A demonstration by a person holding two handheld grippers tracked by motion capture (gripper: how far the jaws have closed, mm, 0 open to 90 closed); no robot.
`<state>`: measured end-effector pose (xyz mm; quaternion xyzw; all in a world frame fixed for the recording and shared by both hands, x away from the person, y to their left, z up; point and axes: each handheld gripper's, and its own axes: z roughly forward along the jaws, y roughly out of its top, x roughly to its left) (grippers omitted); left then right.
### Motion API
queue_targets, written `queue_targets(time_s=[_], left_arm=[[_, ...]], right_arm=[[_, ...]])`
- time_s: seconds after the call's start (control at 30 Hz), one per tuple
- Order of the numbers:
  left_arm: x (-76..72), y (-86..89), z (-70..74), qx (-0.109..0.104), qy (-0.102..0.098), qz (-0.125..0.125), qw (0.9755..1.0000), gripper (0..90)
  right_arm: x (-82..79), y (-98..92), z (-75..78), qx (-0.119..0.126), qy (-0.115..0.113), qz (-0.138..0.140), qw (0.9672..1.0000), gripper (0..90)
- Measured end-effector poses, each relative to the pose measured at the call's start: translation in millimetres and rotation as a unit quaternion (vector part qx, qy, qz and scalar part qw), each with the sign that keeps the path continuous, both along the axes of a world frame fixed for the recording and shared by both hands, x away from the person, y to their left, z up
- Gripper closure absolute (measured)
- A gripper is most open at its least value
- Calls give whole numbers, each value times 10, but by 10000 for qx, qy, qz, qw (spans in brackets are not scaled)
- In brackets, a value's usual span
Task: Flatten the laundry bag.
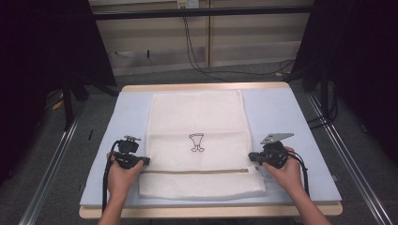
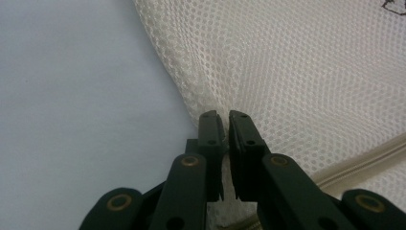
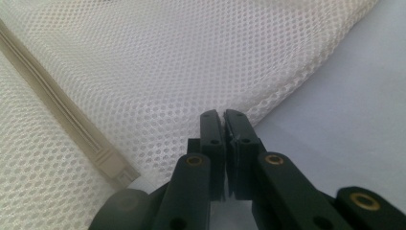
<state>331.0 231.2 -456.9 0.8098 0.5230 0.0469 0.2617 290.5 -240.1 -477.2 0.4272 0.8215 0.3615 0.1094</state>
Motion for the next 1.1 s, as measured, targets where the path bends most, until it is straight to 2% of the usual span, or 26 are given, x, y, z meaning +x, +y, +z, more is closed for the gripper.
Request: queue_targets(time_s=[0.03, 0.17, 0.2, 0.27, 0.33, 0.37, 0.47, 0.5, 0.53, 0.6, 0.7, 0.73, 0.77, 0.8, 0.83, 0.9, 1.0, 1.1], left_arm=[[-7, 13, 7, -29, -26, 47, 10000, 858], [-8, 76, 8, -33, -83, 78, 9999, 863], [-2, 87, 12, -70, -51, 45, 10000, 857], [-2, 82, 22, -110, -140, 106, 9998, 844], [-2, 89, 53, -78, -271, 200, 9994, 757], [-4, 95, 67, -70, -311, 213, 9993, 680], [-5, 73, 104, -206, -417, 237, 9986, 557], [-5, 71, 113, -215, -433, 165, 9987, 510], [-3, 43, 122, -326, -439, 152, 9984, 496], [1, -13, 135, -363, -493, 58, 9981, 436], [-5, -83, 171, -373, -541, -123, 9978, 370], [-9, -107, 174, -422, -599, -90, 9973, 350], [-10, -122, 191, -417, -594, -187, 9972, 331], [-15, -150, 197, -457, -643, -181, 9967, 305], [-15, -158, 203, -415, -649, -235, 9968, 284], [-21, -197, 205, -490, -678, -275, 9961, 270], [-25, -255, 218, -574, -787, -470, 9941, 248], [-30, -331, 224, -694, -795, -552, 9929, 227]], right_arm=[[-5, 1, 5, -27, -9, -27, 10000, 870], [-34, -6, -4, 221, 47, 42, 9997, 864], [-39, -2, -12, 199, -5, 55, 9998, 860], [-56, 3, -12, 196, -25, 5, 9998, 837], [-67, -6, -12, 253, -107, -80, 9996, 771], [-77, -17, -6, 280, -156, -118, 9994, 752], [-104, -49, 32, 394, -327, -150, 9986, 651], [-119, -62, 49, 413, -386, -187, 9982, 606], [-125, -70, 56, 446, -376, -201, 9981, 580], [-137, -89, 74, 475, -393, -160, 9980, 551], [-152, -99, 85, 426, -447, -100, 9980, 517], [-153, -98, 85, 399, -461, -89, 9981, 495], [-154, -96, 85, 364, -488, -93, 9981, 474], [-158, -92, 84, 321, -524, -103, 9981, 460], [-159, -89, 82, 295, -512, -90, 9982, 455], [-168, -89, 82, 262, -534, -90, 9982, 446], [-175, -91, 91, 250, -583, -99, 9979, 426], [-183, -84, 87, 167, -625, -23, 9979, 423]])
